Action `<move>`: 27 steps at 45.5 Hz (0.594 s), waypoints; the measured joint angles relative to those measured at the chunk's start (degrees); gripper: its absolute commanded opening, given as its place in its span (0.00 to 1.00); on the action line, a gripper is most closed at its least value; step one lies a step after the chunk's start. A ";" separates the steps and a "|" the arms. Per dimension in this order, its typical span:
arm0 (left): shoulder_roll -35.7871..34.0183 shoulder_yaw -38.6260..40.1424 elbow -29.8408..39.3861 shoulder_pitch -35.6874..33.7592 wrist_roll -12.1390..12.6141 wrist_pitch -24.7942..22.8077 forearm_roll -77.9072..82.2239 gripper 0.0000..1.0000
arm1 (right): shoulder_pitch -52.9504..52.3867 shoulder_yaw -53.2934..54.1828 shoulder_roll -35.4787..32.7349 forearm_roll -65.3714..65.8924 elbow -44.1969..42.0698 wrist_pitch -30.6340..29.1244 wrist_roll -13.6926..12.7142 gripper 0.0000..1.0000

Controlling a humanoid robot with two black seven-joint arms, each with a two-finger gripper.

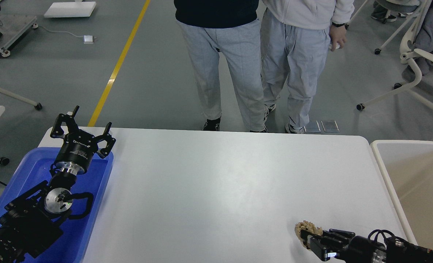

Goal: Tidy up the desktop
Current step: 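Lift the wrapper with the right gripper and carry it over the white bin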

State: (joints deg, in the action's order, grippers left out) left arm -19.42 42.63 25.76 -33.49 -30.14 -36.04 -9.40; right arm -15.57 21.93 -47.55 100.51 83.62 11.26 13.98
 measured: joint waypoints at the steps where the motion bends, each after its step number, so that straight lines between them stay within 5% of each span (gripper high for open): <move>1: 0.00 0.00 0.00 -0.01 0.00 0.00 0.00 1.00 | -0.57 0.01 -0.69 -0.69 0.49 -0.42 -0.06 0.00; 27: 0.00 0.00 0.00 -0.01 0.00 -0.06 0.00 1.00 | -17.74 0.46 -16.88 -16.97 10.32 -15.47 -0.72 0.00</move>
State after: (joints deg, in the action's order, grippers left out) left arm -19.42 42.63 25.75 -33.49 -30.14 -36.10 -9.40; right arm -33.31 22.39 -64.44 83.54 93.94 -4.21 13.26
